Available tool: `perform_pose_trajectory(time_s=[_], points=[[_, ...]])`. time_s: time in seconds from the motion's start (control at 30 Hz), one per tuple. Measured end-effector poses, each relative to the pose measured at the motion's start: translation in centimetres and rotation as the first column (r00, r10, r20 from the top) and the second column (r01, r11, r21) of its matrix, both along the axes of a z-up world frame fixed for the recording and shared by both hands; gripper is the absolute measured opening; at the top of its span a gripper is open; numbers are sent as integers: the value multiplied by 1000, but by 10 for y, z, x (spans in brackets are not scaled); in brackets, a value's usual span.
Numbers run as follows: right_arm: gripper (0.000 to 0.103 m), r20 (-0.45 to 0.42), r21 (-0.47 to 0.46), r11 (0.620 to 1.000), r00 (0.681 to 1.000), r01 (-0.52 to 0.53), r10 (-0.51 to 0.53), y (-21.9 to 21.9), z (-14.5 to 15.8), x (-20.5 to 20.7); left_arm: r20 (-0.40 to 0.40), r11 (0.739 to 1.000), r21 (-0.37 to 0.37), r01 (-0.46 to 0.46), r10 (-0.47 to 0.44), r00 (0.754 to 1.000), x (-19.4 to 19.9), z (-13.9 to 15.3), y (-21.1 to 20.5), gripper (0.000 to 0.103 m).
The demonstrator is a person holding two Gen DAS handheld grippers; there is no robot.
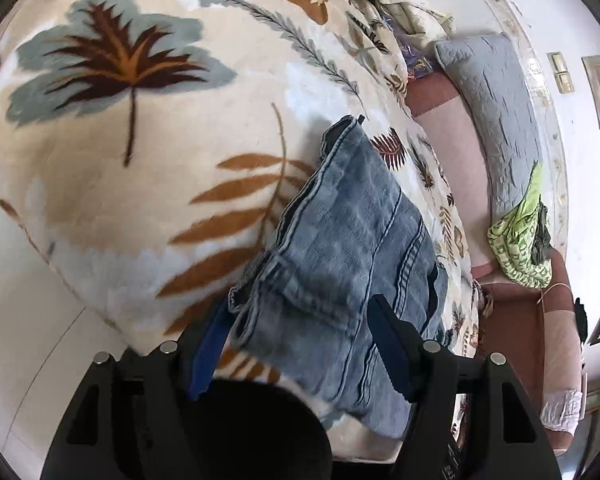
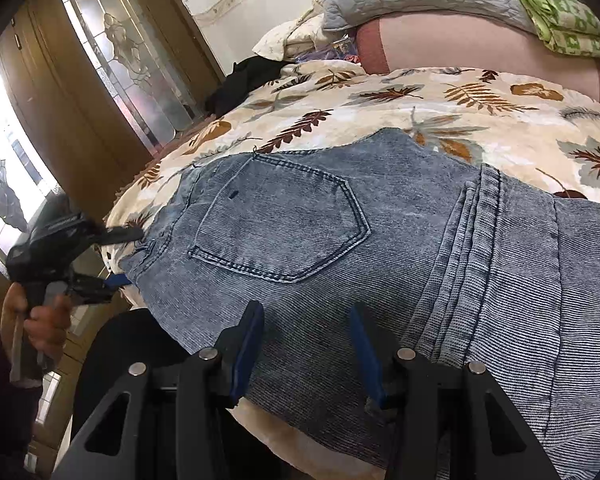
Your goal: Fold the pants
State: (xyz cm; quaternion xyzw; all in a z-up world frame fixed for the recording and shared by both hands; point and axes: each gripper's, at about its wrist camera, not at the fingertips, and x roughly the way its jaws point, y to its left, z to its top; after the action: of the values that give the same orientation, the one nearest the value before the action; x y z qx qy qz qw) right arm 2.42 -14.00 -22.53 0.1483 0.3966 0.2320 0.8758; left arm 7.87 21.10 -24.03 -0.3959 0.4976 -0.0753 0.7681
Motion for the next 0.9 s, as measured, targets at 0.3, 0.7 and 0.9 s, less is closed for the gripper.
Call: perform_pose_trajectory(time_s=[0.3, 0.7, 0.9], points=[[49, -7, 14, 1000, 1000, -7, 7, 1, -1, 3, 1, 999, 35, -4, 4, 1000, 10, -1, 3, 32], [48, -17, 35, 999, 999, 28, -27, 19, 4, 43, 140, 986, 160, 56, -78, 987, 2, 58, -18, 21], [46, -40, -53, 999, 999, 14, -16, 30, 1, 45, 195, 964, 248, 91, -142, 971, -3, 91, -42, 20]])
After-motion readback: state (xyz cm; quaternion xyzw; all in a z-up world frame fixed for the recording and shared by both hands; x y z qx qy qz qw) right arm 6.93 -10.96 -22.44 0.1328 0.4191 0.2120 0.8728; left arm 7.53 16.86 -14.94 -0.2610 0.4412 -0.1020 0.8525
